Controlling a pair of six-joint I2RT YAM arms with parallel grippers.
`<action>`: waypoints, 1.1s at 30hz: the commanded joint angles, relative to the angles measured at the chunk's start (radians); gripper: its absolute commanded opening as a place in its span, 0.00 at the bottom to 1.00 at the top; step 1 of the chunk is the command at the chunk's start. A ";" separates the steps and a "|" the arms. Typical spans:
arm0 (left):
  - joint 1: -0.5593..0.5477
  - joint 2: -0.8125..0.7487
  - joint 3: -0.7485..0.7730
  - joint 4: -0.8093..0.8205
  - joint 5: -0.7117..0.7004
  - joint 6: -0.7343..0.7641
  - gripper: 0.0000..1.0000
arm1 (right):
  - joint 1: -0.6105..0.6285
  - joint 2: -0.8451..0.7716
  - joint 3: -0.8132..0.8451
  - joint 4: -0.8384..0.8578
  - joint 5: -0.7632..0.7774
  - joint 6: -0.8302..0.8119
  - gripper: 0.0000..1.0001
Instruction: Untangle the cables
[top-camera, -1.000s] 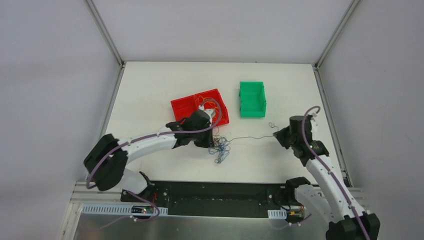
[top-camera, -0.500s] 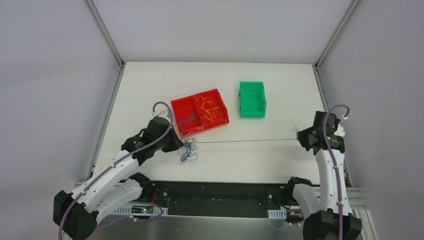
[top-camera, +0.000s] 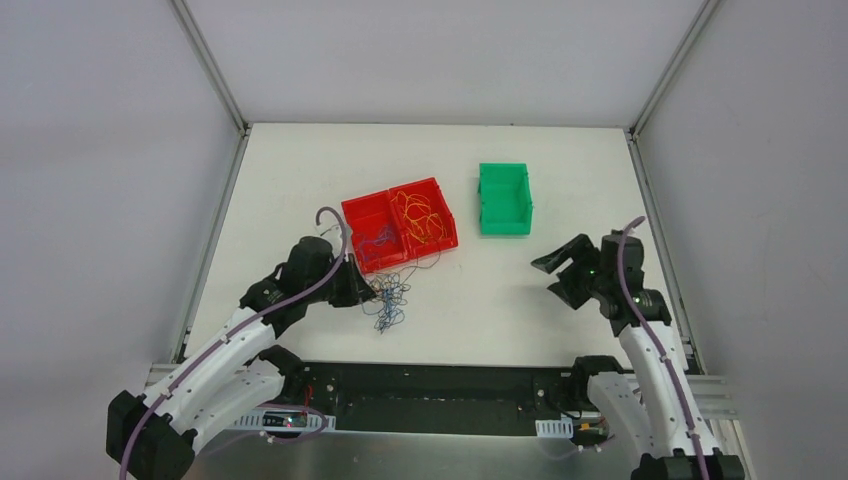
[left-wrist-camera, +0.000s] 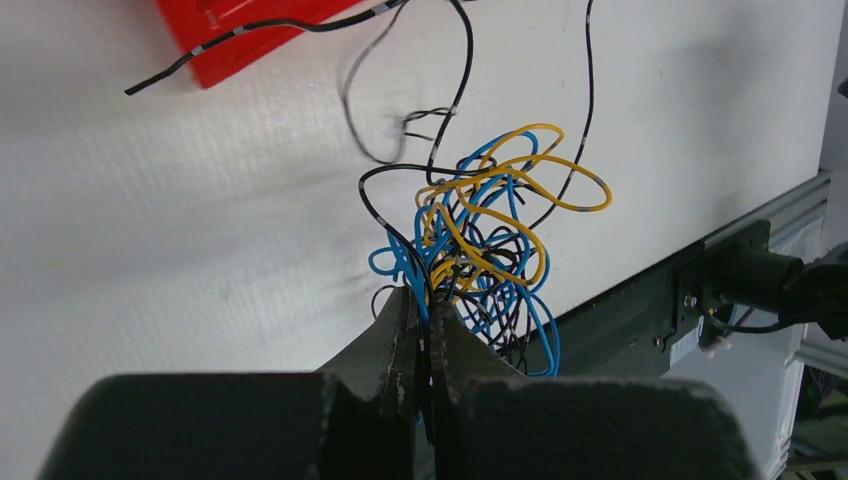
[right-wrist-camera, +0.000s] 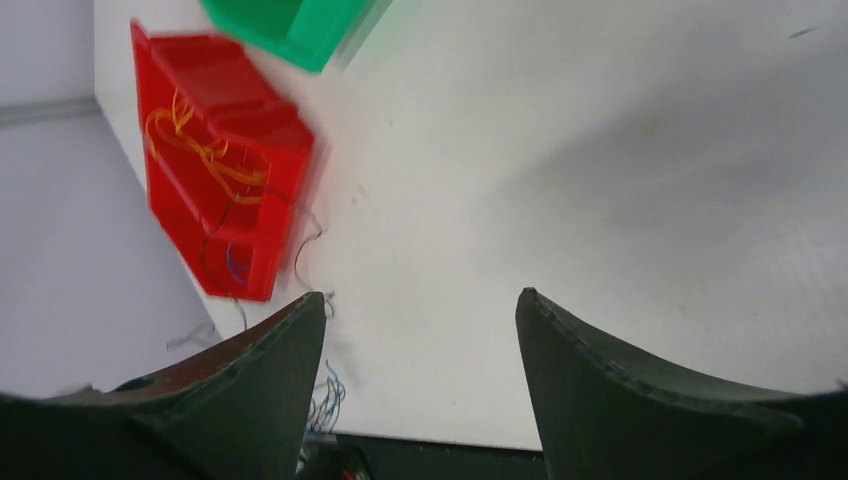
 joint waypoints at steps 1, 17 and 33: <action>-0.036 0.045 0.045 0.102 0.103 0.061 0.00 | 0.228 -0.024 -0.050 0.194 -0.045 0.185 0.72; -0.204 0.109 0.102 0.167 0.034 0.070 0.00 | 0.844 0.488 0.056 0.785 0.309 0.463 0.60; -0.197 0.104 0.107 -0.007 -0.184 0.011 0.06 | 0.725 0.418 0.115 0.515 0.334 0.414 0.00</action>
